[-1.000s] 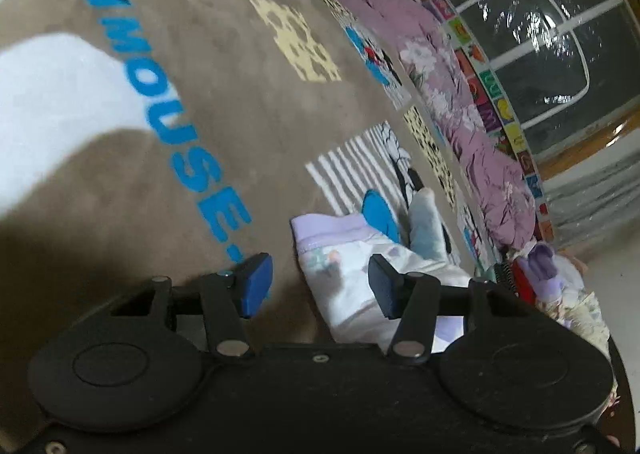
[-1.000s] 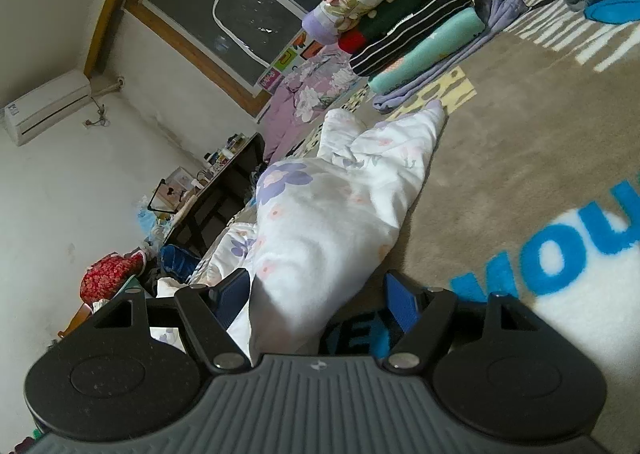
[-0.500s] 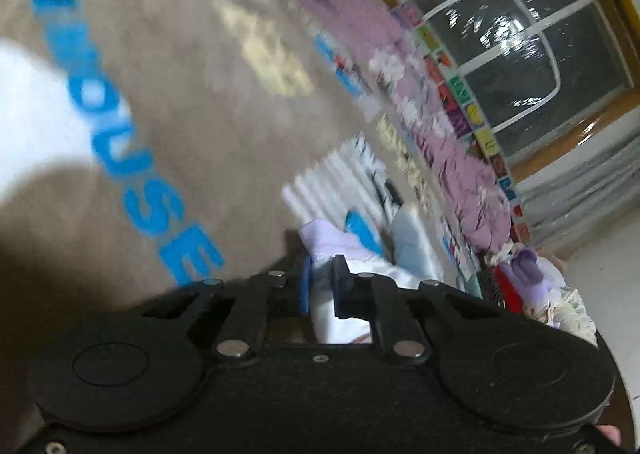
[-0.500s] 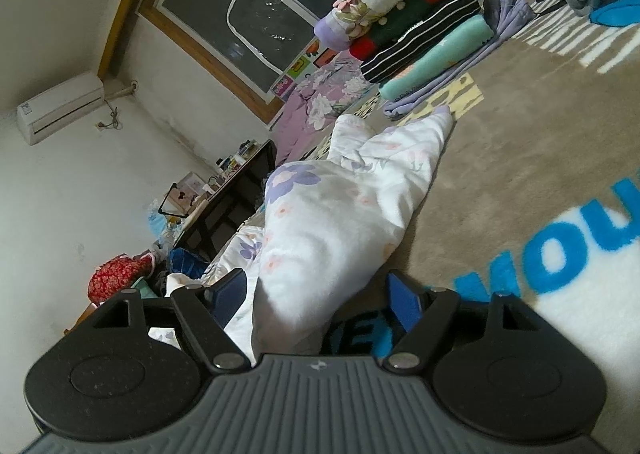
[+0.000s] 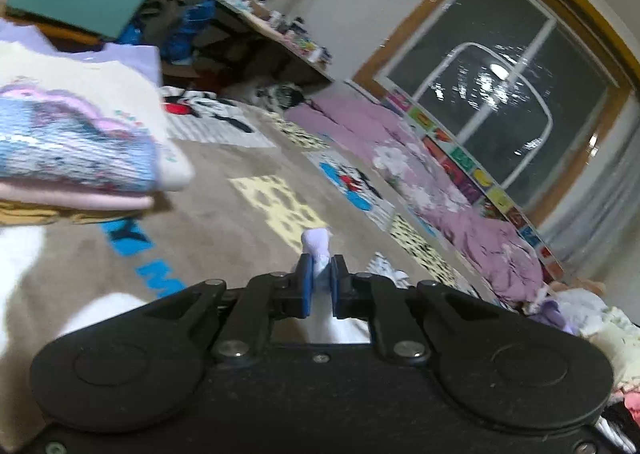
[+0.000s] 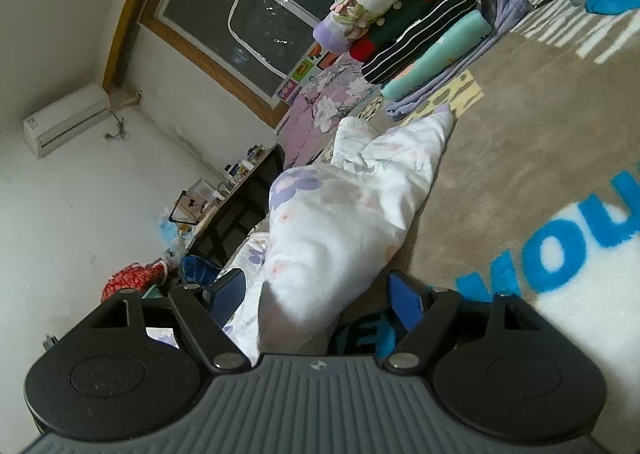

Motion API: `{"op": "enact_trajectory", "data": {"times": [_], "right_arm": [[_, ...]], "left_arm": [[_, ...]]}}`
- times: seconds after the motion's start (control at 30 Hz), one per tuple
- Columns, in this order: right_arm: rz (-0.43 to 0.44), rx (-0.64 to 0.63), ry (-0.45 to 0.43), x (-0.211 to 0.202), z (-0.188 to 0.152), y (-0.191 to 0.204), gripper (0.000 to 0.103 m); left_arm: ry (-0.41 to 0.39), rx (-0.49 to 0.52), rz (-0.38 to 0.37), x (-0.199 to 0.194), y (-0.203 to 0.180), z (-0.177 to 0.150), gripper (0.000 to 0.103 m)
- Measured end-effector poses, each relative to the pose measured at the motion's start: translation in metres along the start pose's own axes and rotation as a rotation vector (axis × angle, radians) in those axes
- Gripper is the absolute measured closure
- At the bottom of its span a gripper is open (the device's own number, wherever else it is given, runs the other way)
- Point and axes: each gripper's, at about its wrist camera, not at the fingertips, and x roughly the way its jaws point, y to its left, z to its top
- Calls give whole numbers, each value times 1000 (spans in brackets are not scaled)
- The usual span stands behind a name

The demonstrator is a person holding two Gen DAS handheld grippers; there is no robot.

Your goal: Fold clothes

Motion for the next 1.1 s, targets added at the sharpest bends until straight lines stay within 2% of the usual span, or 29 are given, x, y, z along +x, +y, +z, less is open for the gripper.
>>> {"op": "enact_trajectory", "data": {"times": [0.1, 0.23, 0.37, 0.4, 0.47, 0.57, 0.63, 0.7, 0.8, 0.93, 0.97, 1.03, 1.07, 1.1], "right_arm": [[-1, 1, 0, 0, 0, 0, 26], [-3, 2, 1, 0, 0, 1, 26], [-8, -1, 2, 1, 0, 1, 26], [-10, -2, 3, 1, -1, 2, 26], [-13, -4, 4, 1, -1, 2, 26], [-14, -5, 3, 1, -1, 2, 26], [-14, -5, 3, 0, -1, 2, 26], [-12, -5, 2, 0, -2, 2, 26], [-8, -1, 0, 0, -2, 1, 26], [-5, 3, -1, 0, -2, 1, 26], [-4, 3, -1, 0, -2, 1, 26], [-2, 5, -2, -1, -1, 0, 26], [-1, 5, -2, -1, -1, 0, 26], [0, 6, -2, 0, -1, 0, 26]], "left_arm": [[-2, 9, 41, -6, 8, -1, 96], [36, 33, 103, -2, 15, -4, 96], [91, 143, 203, 13, 21, -15, 96], [105, 164, 224, 16, 21, -18, 95], [128, 198, 277, 19, 21, -22, 85], [56, 238, 342, 6, 7, -22, 82], [28, 289, 311, -5, -13, -25, 82], [32, 327, 222, -13, -34, -32, 82], [119, 385, 38, -11, -62, -54, 82], [262, 442, -80, 10, -78, -87, 81], [277, 472, -28, 18, -76, -95, 79], [315, 468, 88, 36, -59, -103, 80], [312, 407, 75, 33, -54, -97, 80], [308, 393, 82, 31, -56, -92, 81]]}}
